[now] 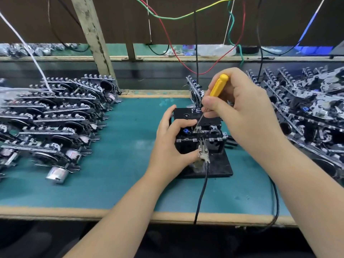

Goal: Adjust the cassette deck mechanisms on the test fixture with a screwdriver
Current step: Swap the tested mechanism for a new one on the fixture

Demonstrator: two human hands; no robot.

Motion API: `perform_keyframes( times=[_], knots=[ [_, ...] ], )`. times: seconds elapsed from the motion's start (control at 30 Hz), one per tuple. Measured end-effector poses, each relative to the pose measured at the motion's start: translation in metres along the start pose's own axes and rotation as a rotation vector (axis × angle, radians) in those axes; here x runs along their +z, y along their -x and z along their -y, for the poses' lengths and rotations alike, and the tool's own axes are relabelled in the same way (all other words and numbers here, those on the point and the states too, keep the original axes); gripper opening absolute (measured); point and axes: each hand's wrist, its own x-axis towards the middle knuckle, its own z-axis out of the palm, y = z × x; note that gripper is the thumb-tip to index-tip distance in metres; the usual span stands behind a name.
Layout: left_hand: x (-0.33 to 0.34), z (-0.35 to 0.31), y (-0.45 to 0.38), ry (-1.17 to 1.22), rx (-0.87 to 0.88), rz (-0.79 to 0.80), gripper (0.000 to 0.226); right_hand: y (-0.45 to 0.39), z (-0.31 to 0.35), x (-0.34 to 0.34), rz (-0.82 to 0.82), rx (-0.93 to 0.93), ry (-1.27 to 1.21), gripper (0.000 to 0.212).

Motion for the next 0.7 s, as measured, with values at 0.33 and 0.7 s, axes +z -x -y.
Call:
perform_keyframes(
  times=[0.33, 0.7],
  knots=[
    [-0.0004, 0.0011, 0.0000, -0.023, 0.011, 0.000, 0.073, -0.0009, 0.0016, 0.0020, -0.016, -0.059, 0.087, 0.018],
    [-0.0004, -0.0027, 0.0002, -0.003, 0.020, -0.005, 0.070, 0.0007, -0.0016, 0.0013, -0.052, -0.051, 0.083, 0.017]
  ],
)
